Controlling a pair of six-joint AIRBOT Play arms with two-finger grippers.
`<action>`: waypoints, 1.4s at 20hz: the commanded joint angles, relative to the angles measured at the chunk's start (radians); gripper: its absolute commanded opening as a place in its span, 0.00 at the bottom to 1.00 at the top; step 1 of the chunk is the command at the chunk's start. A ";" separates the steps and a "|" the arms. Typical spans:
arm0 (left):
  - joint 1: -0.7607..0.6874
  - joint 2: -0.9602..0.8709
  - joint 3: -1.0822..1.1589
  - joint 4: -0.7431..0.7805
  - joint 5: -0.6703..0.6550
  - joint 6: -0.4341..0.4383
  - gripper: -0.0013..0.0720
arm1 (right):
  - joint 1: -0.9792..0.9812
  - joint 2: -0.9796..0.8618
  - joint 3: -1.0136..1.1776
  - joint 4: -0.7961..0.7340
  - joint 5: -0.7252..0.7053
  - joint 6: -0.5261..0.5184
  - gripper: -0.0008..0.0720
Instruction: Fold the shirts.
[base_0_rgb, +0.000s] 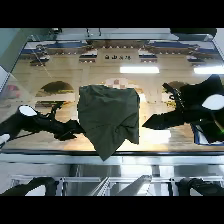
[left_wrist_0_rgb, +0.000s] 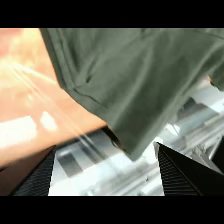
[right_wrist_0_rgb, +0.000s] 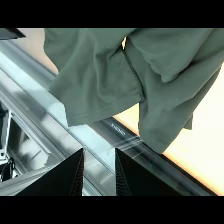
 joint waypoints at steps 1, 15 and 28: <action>-0.064 -0.055 -0.002 -0.019 0.152 0.007 0.96 | 0.000 0.107 -0.059 0.005 -0.020 0.002 0.32; -0.116 -0.180 0.329 -0.019 -0.029 0.007 0.05 | -0.002 0.254 -0.170 0.006 -0.051 0.126 0.32; 0.034 -0.024 0.542 -0.019 -0.211 0.008 0.05 | 0.000 0.119 -0.366 0.105 -0.319 0.229 0.81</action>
